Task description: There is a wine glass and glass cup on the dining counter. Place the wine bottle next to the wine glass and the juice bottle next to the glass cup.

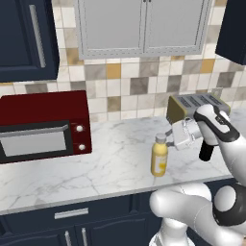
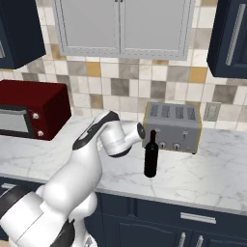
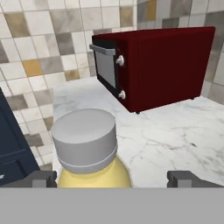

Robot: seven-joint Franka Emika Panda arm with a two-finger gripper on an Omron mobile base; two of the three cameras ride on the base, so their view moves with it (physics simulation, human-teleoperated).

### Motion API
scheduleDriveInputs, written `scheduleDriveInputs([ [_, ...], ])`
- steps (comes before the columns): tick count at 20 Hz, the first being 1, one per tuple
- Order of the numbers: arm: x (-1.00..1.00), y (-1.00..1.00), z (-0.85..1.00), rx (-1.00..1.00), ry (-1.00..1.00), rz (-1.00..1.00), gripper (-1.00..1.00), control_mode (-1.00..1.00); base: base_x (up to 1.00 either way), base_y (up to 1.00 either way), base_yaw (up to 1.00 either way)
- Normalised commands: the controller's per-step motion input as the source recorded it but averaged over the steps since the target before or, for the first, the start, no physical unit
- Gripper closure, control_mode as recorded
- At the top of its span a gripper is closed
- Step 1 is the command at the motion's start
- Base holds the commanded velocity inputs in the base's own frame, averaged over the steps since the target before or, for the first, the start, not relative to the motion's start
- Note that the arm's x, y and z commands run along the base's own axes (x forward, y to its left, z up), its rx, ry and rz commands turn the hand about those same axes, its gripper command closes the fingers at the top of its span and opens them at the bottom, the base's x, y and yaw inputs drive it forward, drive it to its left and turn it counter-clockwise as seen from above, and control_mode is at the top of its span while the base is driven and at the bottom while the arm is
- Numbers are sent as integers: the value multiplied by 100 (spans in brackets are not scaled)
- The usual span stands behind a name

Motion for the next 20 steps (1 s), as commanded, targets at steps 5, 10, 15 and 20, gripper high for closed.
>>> scheduleDriveInputs([
  [5,-5,11,0,1,0,3,-100,-100,0,0,0],
  [10,-15,9,0,1,0,4,-100,-100,0,0,0],
  [15,-12,9,0,0,0,2,-100,-100,0,0,0],
  [20,1,9,0,1,0,0,-100,-100,0,0,0],
])
